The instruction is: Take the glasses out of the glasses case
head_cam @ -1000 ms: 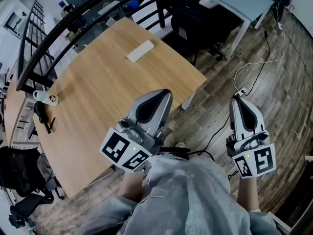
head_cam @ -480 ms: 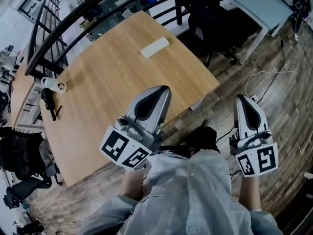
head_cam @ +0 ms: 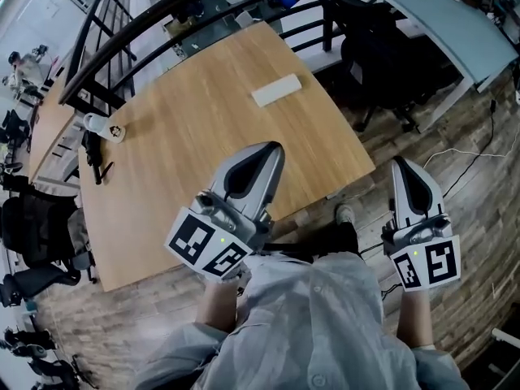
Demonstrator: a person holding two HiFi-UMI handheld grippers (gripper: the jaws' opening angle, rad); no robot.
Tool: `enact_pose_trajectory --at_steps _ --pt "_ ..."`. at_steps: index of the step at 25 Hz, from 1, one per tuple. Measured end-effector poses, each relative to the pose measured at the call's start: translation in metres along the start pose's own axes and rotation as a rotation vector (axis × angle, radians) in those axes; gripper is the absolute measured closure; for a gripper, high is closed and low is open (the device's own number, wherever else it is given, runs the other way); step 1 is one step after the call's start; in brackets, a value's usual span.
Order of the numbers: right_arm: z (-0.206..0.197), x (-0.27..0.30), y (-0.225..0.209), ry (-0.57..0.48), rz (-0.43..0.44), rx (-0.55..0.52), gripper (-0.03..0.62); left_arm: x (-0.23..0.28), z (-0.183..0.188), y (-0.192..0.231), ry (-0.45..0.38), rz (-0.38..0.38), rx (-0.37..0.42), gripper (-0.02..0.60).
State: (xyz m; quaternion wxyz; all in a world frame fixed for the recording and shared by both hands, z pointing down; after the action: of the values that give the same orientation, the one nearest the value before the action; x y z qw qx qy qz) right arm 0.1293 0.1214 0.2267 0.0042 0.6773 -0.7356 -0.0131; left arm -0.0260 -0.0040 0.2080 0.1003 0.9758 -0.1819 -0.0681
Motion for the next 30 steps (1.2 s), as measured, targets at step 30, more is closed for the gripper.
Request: enact_pose_trajectory --at_steps 30 --pt "-0.105 0.207 -0.127 0.282 0.738 -0.354 0.592 0.124 -0.081 0.076 0.076 0.607 -0.046 0.578"
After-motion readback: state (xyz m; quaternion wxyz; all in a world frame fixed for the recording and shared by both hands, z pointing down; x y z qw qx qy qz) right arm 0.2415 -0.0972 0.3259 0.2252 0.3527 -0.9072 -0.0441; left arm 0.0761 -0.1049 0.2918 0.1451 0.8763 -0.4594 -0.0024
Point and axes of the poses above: the fingertips, and each gripper's own axes: x forward along the fingers, y to its left, z out of its top, the point moved 2 cm from there along -x, backward along the fingers, and after that the axes turned 10 degrees about z, right-handed, at the moved point
